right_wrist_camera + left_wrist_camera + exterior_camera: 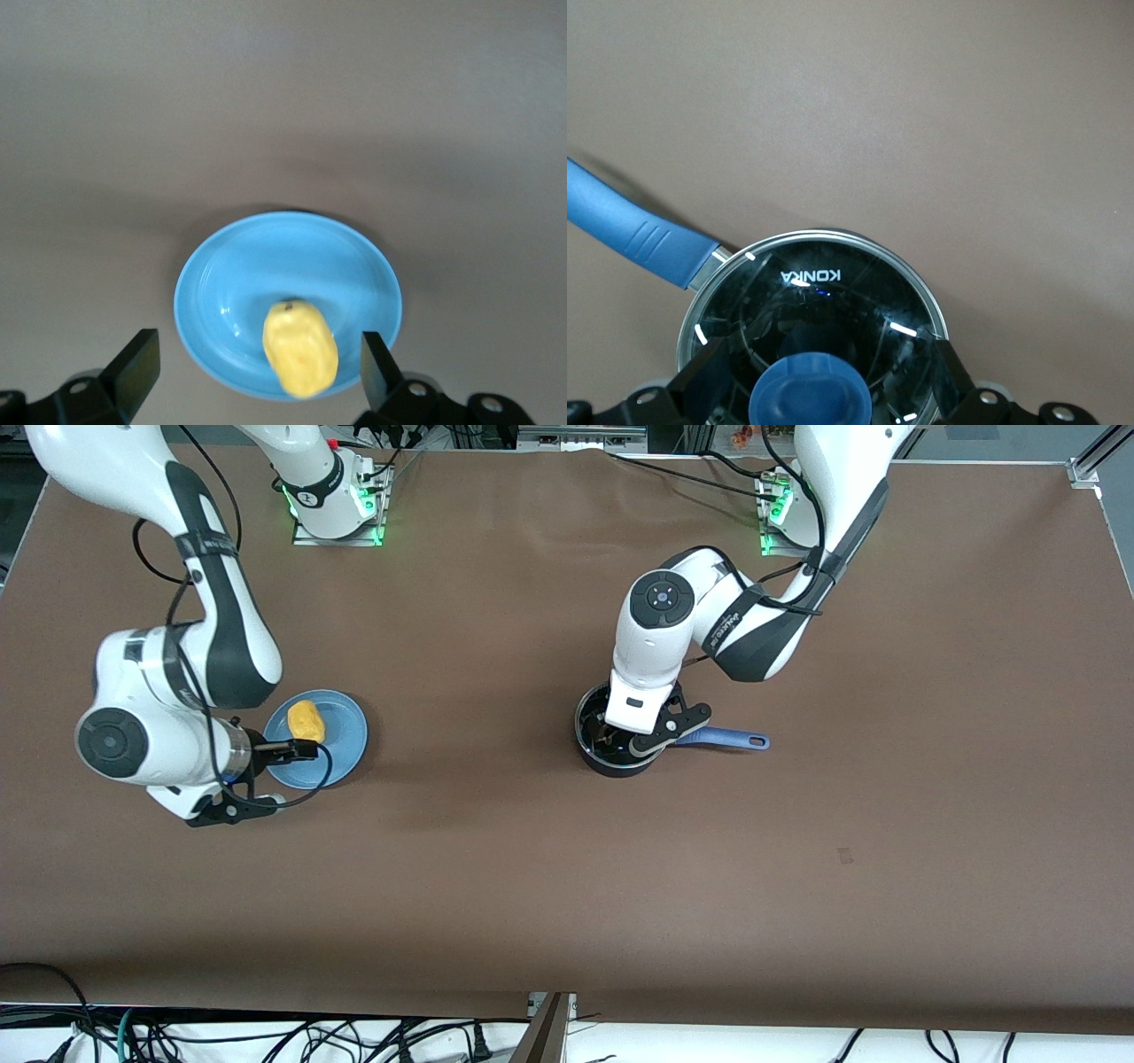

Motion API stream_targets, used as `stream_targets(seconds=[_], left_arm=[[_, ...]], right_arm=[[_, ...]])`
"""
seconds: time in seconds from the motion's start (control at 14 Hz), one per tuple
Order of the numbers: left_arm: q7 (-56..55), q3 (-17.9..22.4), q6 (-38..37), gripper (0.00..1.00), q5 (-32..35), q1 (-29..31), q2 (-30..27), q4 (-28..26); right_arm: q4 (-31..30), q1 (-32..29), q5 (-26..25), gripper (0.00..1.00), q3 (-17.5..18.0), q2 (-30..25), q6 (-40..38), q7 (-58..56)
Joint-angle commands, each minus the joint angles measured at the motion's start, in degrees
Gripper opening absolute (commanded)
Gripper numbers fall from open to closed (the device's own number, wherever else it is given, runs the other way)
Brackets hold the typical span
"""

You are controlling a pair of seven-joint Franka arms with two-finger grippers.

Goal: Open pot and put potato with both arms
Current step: 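Move the left gripper to the lid knob while the right gripper reaches the potato, then grasp the lid knob with the left gripper while the right gripper grasps the potato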

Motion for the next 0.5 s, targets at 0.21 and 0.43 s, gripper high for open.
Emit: stream_targets(seconds=[0.21,0.43], left_arm=[[-0.6,-0.1,-0.4,1.00,1.5,-0.5,2.5,1.2],[-0.4,-0.1,-0.4,1.00,1.5,-0.5,2.6,0.6]], right_arm=[[-8.3,-0.2,-0.7,1.00,-0.2,-0.5,8.9,-1.6],[-11.7,-0.3,-0.8,1.00,-0.3,-0.6,11.1,-2.6]])
